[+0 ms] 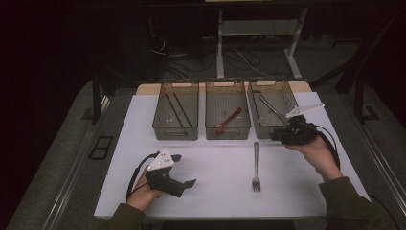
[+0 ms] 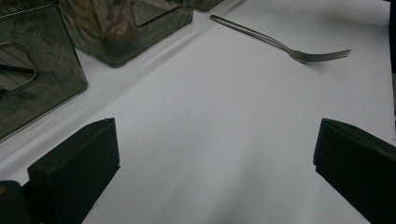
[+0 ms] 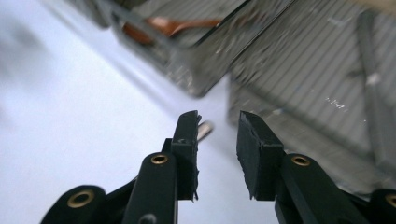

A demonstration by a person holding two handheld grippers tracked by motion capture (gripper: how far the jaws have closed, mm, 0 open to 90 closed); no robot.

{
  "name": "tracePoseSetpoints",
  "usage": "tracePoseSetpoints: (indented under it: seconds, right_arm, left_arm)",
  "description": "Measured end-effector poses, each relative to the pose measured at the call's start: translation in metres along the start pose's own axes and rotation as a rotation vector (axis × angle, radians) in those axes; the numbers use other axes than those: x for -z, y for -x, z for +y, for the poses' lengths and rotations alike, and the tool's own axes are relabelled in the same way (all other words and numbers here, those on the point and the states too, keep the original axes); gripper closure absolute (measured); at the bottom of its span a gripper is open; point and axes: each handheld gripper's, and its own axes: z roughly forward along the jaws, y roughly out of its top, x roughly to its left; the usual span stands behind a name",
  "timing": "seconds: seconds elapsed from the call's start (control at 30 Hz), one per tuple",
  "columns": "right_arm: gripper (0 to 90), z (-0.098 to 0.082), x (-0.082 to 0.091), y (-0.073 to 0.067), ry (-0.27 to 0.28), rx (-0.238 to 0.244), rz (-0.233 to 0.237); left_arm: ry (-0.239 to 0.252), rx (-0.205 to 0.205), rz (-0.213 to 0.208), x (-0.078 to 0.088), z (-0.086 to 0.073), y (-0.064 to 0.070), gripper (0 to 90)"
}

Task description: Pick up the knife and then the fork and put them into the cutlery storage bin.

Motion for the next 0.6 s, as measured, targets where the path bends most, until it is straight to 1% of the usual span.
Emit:
tracePoseSetpoints:
  seconds: [0.07, 0.13, 0.27, 0.37, 0.47, 0.53, 0.6]
  right_arm:
    - [67.1, -0.005, -0.006, -0.008, -0.027, 0.014, 0.009]
    - [69.0, -0.009, -0.011, -0.017, -0.045, 0.024, 0.031]
    - [76.7, -0.018, -0.019, -0.033, -0.083, 0.055, 0.065]
    - [82.3, -0.024, -0.025, -0.046, -0.108, 0.087, 0.107]
    - [86.0, -0.029, -0.031, -0.059, -0.135, 0.118, 0.138]
    - [88.6, -0.031, -0.035, -0.066, -0.151, 0.145, 0.142]
    - [88.8, -0.032, -0.039, -0.070, -0.167, 0.157, 0.149]
  left_arm:
    - [0.002, 0.001, 0.000, 0.000, 0.000, 0.000, 0.0]
    - [0.001, -0.001, 0.000, 0.001, 0.000, 0.000, 0.0]
    - [0.001, -0.002, -0.001, 0.001, 0.000, 0.000, 0.0]
    - [0.001, -0.002, -0.001, 0.001, 0.000, 0.000, 0.0]
    - [-0.002, -0.004, 0.000, 0.001, 0.000, 0.000, 0.0]
    - [-0.002, -0.004, 0.000, 0.001, 0.000, 0.000, 0.0]
    - [-0.001, -0.002, 0.000, 0.000, 0.000, 0.000, 0.0]
